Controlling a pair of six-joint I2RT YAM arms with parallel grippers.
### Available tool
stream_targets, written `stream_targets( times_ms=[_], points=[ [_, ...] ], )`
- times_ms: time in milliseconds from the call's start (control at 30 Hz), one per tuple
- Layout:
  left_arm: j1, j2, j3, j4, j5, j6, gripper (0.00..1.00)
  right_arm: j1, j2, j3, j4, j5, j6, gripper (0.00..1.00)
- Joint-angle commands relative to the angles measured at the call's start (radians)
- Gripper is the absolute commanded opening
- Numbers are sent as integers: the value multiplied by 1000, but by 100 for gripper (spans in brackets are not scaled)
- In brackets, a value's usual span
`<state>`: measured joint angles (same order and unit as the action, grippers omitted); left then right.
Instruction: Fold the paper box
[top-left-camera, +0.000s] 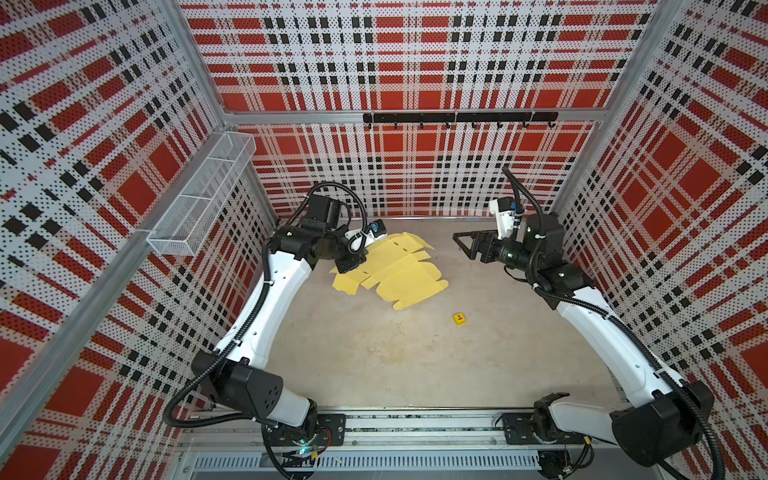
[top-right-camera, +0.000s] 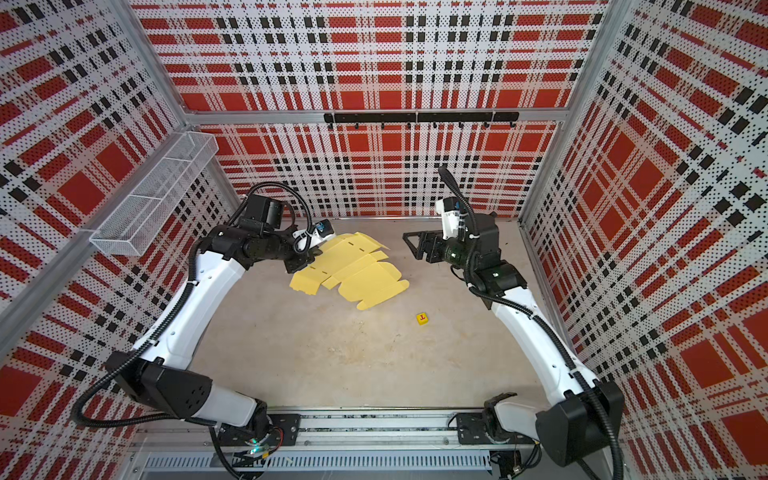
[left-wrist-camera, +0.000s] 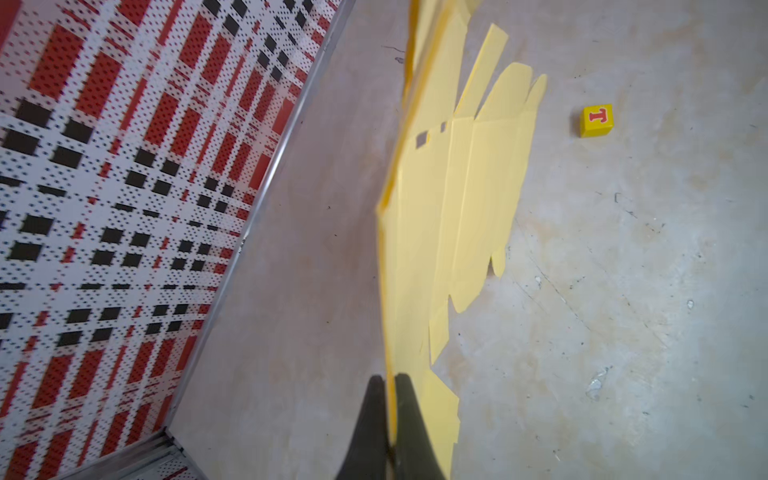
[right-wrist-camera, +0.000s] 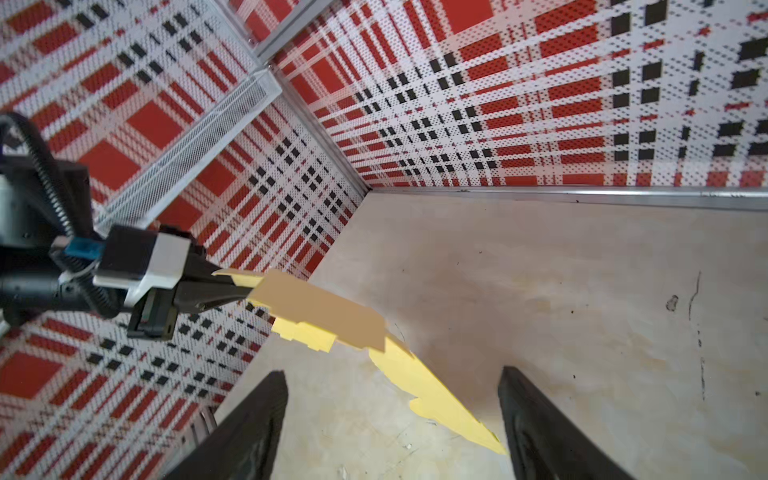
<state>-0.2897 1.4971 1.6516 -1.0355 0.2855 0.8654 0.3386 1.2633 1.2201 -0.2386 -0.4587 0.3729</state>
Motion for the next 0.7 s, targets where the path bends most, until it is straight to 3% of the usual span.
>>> stream_targets(
  times_ms=[0, 133, 367, 533, 667],
  points=[
    [-7, -2, -41, 70, 8, -71, 0, 8, 34, 16, 28, -1, -123, 82],
    [-5, 43, -79, 135, -31, -163, 0, 16, 70, -39, 119, -39, -151, 81],
    [13, 109, -78, 213, -97, -270, 0, 98, 114, -148, 227, 19, -253, 81],
    [3, 155, -70, 210, -82, -239, 0, 115, 204, -168, 347, 26, -179, 79],
    [8, 207, -38, 238, -121, -301, 0, 133, 293, -109, 363, 7, -169, 78]
  ],
)
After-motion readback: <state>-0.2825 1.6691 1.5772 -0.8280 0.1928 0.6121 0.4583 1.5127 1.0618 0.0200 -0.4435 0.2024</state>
